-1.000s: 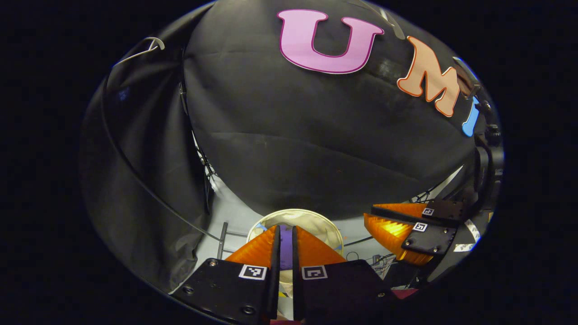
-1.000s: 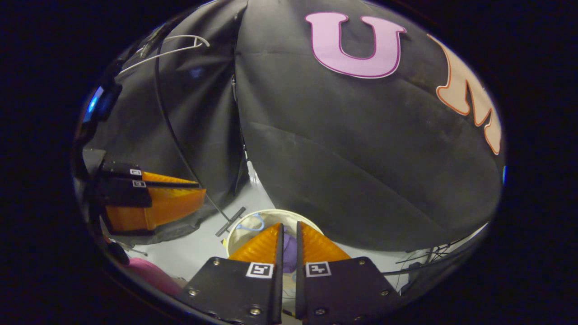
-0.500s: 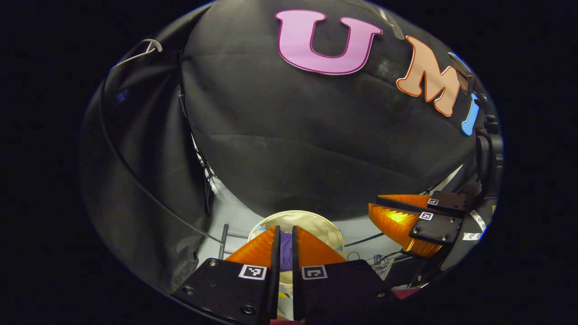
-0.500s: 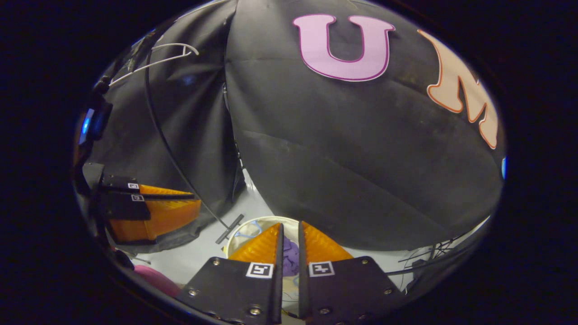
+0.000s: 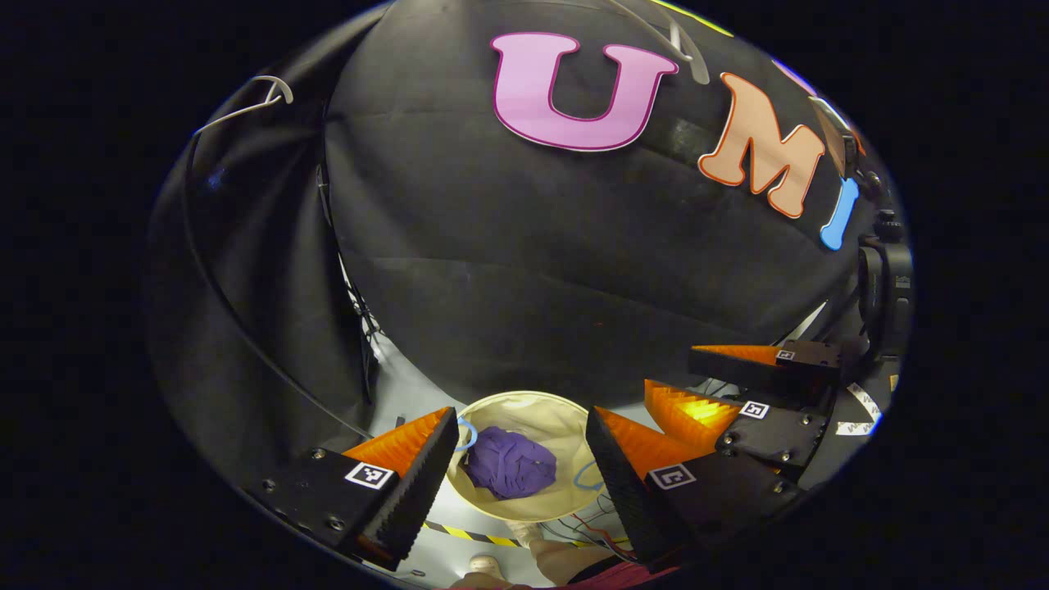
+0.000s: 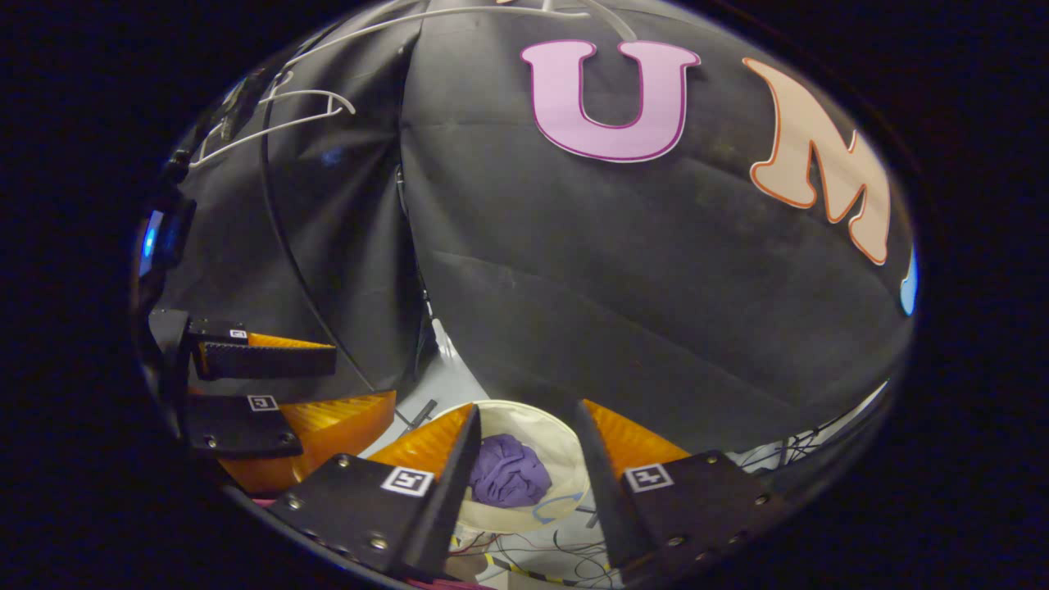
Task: Grasp the clothes on the hanger with both hands and then place them into the laundry hamper below.
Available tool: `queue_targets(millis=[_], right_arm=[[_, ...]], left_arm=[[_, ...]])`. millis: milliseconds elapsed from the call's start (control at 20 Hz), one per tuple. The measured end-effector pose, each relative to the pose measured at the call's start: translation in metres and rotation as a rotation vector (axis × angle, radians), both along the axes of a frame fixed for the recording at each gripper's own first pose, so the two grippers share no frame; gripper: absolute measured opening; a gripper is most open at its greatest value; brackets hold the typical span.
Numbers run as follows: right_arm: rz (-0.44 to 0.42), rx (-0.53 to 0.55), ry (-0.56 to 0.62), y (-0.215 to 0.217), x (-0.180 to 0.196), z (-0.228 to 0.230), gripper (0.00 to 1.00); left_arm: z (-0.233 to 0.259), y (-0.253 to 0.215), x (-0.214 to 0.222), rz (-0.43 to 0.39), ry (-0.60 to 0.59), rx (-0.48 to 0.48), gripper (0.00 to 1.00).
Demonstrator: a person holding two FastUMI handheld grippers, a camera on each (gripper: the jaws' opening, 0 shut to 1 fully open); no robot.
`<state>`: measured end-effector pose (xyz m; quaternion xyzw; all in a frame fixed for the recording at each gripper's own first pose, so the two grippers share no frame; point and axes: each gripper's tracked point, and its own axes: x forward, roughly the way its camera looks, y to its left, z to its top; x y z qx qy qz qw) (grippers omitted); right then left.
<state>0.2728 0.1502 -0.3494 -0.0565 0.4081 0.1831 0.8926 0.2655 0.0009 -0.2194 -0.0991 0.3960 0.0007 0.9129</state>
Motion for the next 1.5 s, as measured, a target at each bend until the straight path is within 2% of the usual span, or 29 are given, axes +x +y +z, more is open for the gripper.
queue_targets(millis=[50, 100, 150, 200, 450, 500, 650, 700, 750, 800, 900, 950, 1000, 1100, 1250, 1350, 1500], right_arm=[[-0.009, -0.003, -0.010, 0.000, -0.003, 0.003, 0.75], [-0.020, -0.009, -0.020, -0.002, -0.007, 0.009, 0.91], [-0.026, -0.009, -0.028, -0.001, -0.011, 0.014, 0.98], [-0.039, -0.015, -0.038, -0.002, -0.016, 0.020, 0.99], [-0.123, -0.026, -0.154, -0.006, -0.046, 0.075, 0.99], [-0.145, -0.025, -0.185, -0.008, -0.054, 0.090, 0.99], [-0.207, -0.021, -0.269, -0.009, -0.082, 0.134, 0.98], [-0.221, -0.024, -0.296, -0.010, -0.091, 0.148, 0.98], [-0.234, -0.028, -0.322, -0.011, -0.101, 0.162, 0.98], [-0.246, -0.033, -0.354, -0.012, -0.110, 0.176, 0.98], [-0.263, -0.034, -0.409, -0.018, -0.130, 0.202, 0.96], [-0.274, -0.029, -0.435, -0.017, -0.138, 0.214, 0.96], [-0.282, -0.019, -0.460, -0.019, -0.145, 0.226, 0.96], [-0.304, 0.000, -0.502, -0.023, -0.157, 0.248, 0.99], [-0.331, 0.039, -0.568, -0.033, -0.174, 0.281, 0.98], [-0.344, 0.044, -0.620, -0.044, -0.180, 0.301, 0.99], [-0.350, 0.048, -0.673, -0.059, -0.192, 0.323, 0.96]], left_arm=[[0.004, 0.003, -0.002, -0.004, -0.008, 0.011, 0.97], [0.008, 0.004, -0.007, -0.003, -0.017, 0.025, 0.97], [0.011, 0.005, -0.010, -0.006, -0.028, 0.036, 0.97], [0.017, 0.007, -0.013, -0.006, -0.043, 0.045, 0.97], [0.067, 0.032, -0.049, -0.016, -0.170, 0.106, 0.97], [0.082, 0.037, -0.057, -0.023, -0.204, 0.122, 1.00], [0.120, 0.046, -0.075, -0.043, -0.294, 0.142, 0.94], [0.134, 0.049, -0.080, -0.047, -0.325, 0.140, 0.97], [0.148, 0.049, -0.087, -0.052, -0.357, 0.138, 0.94], [0.165, 0.050, -0.093, -0.056, -0.395, 0.144, 0.96], [0.191, 0.057, -0.104, -0.056, -0.458, 0.172, 0.94], [0.204, 0.057, -0.109, -0.055, -0.491, 0.179, 0.96], [0.217, 0.056, -0.113, -0.052, -0.528, 0.181, 0.93], [0.245, 0.048, -0.122, -0.058, -0.600, 0.190, 0.93], [0.272, 0.036, -0.132, -0.072, -0.674, 0.205, 0.92], [0.291, 0.026, -0.139, -0.079, -0.728, 0.207, 0.93], [0.306, 0.008, -0.150, -0.086, -0.772, 0.213, 0.95]])
